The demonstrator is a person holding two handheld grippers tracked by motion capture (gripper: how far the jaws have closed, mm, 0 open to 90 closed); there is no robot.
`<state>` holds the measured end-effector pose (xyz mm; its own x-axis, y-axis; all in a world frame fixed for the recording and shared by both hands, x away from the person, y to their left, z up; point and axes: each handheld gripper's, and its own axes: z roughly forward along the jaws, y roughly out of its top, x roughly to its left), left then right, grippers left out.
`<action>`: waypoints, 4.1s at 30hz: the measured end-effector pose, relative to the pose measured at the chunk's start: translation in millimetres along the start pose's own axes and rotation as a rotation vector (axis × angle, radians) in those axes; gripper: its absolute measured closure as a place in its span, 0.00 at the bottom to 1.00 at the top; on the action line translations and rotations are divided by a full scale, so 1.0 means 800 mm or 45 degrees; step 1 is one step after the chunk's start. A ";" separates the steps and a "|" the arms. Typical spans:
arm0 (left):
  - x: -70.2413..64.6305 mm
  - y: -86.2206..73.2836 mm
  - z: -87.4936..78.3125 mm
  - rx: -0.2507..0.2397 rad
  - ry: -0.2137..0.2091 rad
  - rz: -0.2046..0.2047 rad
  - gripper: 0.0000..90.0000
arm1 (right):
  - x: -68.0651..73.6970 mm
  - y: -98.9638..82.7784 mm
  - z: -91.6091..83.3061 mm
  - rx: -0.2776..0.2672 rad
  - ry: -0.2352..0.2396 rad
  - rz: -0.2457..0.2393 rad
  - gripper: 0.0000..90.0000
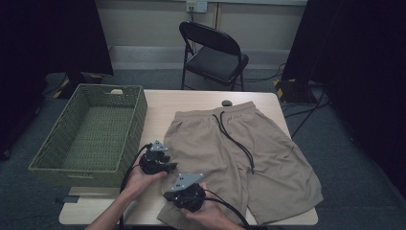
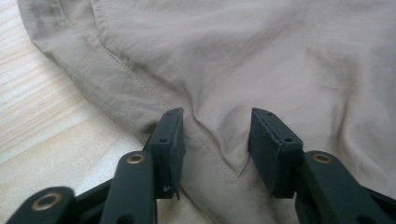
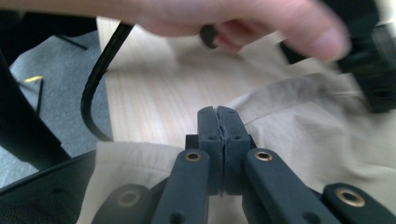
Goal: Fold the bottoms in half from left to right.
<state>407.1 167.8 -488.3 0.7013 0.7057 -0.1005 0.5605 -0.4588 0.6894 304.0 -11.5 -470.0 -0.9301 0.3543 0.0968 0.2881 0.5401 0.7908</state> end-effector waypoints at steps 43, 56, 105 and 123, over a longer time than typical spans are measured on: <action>0.026 0.029 -0.006 -0.117 0.046 -0.190 0.48 | -0.040 -0.063 -0.037 0.119 -0.106 0.041 0.99; 0.067 0.034 0.016 -0.152 0.202 -0.298 0.39 | -0.041 -0.063 -0.037 0.110 -0.095 0.041 0.99; 0.062 0.040 0.021 -0.300 0.026 -0.316 1.00 | -0.042 -0.038 -0.066 -0.044 -0.031 0.076 1.00; 0.057 0.067 -0.010 -0.388 -0.008 -0.302 1.00 | -0.056 -0.022 -0.107 -0.198 -0.081 0.119 1.00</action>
<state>465.3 179.6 -450.0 0.5712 0.7693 -0.2862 0.5513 -0.1013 0.8281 321.5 -102.4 -436.3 -0.8834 0.4473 0.1397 0.3292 0.3801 0.8644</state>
